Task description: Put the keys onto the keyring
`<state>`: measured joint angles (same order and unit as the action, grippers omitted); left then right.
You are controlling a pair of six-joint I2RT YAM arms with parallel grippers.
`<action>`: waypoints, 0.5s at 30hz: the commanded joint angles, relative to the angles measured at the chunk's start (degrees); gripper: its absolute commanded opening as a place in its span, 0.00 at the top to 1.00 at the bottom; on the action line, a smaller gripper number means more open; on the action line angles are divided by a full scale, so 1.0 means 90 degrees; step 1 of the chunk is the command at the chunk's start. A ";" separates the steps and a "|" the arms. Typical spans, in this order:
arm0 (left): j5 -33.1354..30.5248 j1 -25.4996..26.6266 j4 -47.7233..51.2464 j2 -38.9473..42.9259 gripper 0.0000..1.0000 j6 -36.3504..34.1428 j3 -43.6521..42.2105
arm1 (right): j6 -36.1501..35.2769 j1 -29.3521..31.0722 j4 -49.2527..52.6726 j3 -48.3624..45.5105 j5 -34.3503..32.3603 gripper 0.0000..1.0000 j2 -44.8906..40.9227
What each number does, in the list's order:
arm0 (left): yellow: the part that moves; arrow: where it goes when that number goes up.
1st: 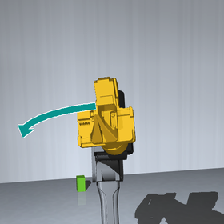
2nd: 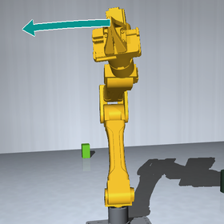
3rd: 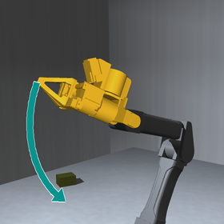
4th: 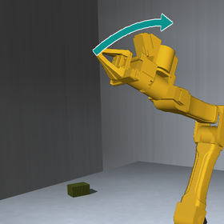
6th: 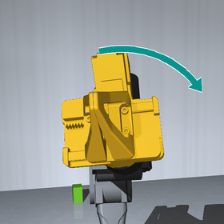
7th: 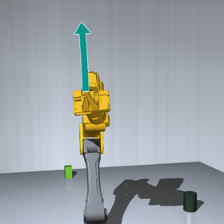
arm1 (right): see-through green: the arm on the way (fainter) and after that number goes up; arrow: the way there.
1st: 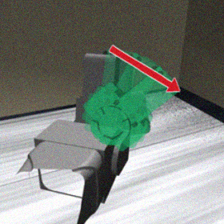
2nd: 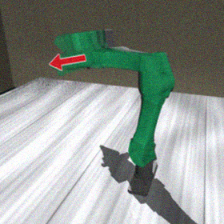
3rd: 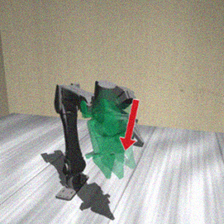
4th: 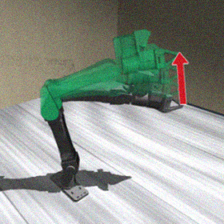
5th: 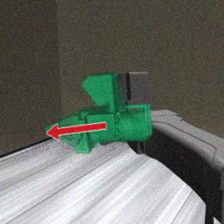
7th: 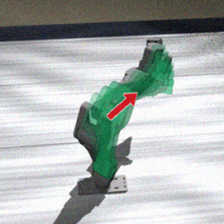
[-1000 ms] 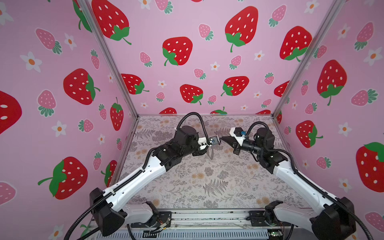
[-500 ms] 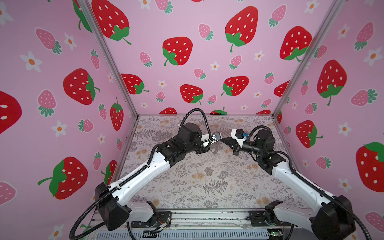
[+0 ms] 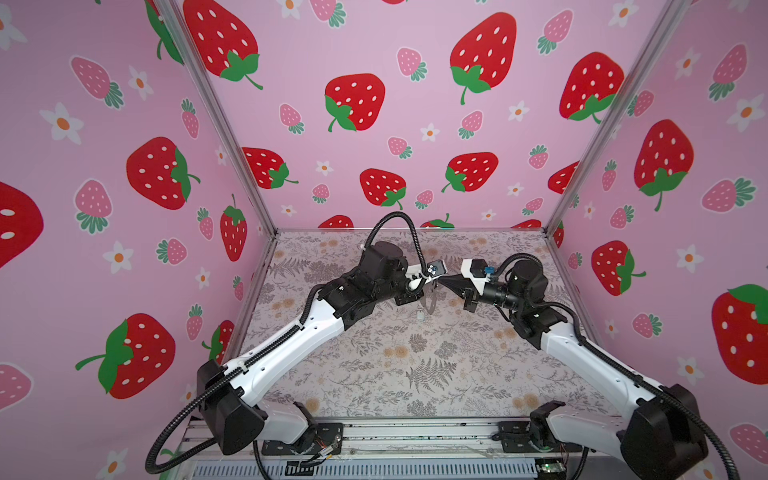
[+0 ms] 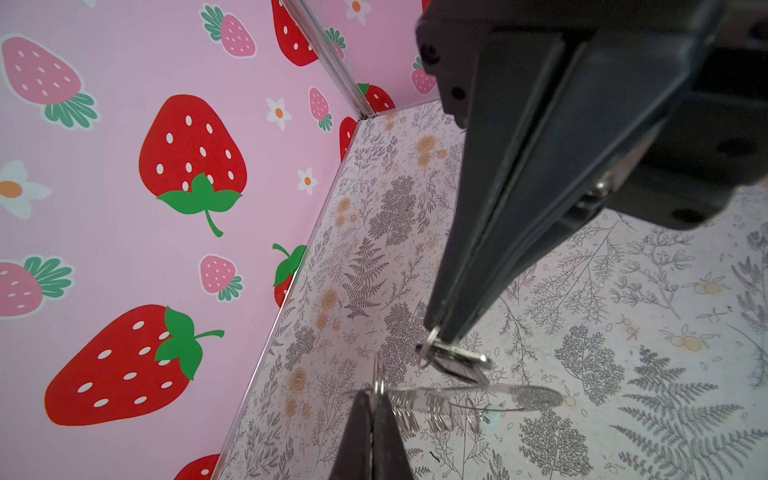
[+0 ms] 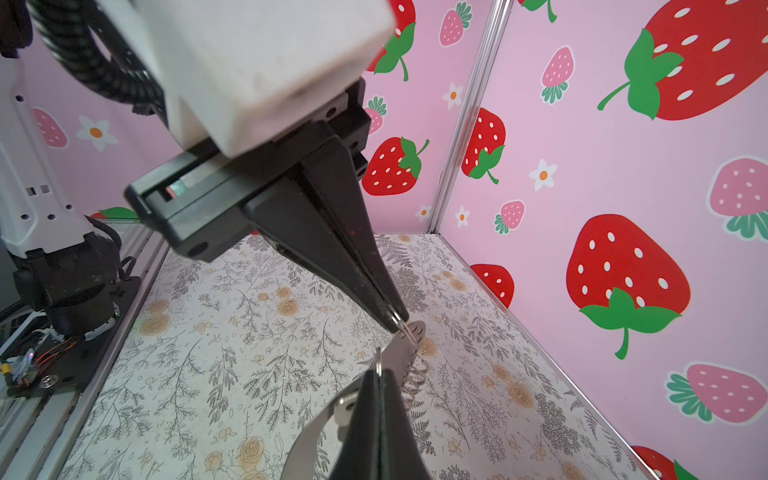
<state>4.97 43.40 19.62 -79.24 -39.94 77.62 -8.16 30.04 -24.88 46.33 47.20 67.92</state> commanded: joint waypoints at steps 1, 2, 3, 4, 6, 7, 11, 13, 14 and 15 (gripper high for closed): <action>0.0010 0.0043 -0.0052 -0.0042 1.00 0.0063 0.0358 | 0.0062 0.0041 -0.0302 -0.0015 0.0166 1.00 0.0022; -0.0005 0.0046 -0.0036 -0.0035 1.00 0.0064 0.0370 | 0.0100 0.0041 -0.0349 -0.0019 0.0172 1.00 0.0020; -0.0029 0.0061 -0.0022 -0.0059 1.00 0.0049 0.0379 | 0.0115 0.0046 -0.0386 -0.0018 0.0180 1.00 0.0017; -0.0059 0.0069 -0.0023 -0.0067 1.00 0.0046 0.0379 | 0.0140 0.0051 -0.0430 -0.0029 0.0172 1.00 0.0024; -0.0074 0.0097 -0.0025 -0.0072 1.00 0.0035 0.0379 | 0.0175 0.0060 -0.0476 -0.0026 0.0166 1.00 0.0048; -0.0074 0.0107 -0.0035 -0.0072 1.00 0.0035 0.0379 | 0.0198 0.0071 -0.0526 -0.0043 0.0140 1.00 0.0055; -0.0094 0.0163 -0.0041 -0.0063 1.00 0.0036 0.0379 | 0.0255 0.0104 -0.0614 -0.0068 0.0101 1.00 0.0080; -0.0086 0.0190 -0.0040 -0.0058 1.00 0.0046 0.0388 | 0.0305 0.0109 -0.0671 -0.0081 0.0043 1.00 0.0083; -0.0076 0.0190 -0.0049 -0.0047 1.00 0.0053 0.0388 | 0.0321 0.0114 -0.0682 -0.0079 0.0037 1.00 0.0097; -0.0074 0.0192 -0.0051 -0.0039 1.00 0.0068 0.0377 | 0.0339 0.0119 -0.0708 -0.0076 0.0044 1.00 0.0103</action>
<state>4.47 44.75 19.99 -79.29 -39.62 78.06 -5.82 30.70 -28.58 46.13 47.18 68.55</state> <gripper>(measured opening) 0.054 0.039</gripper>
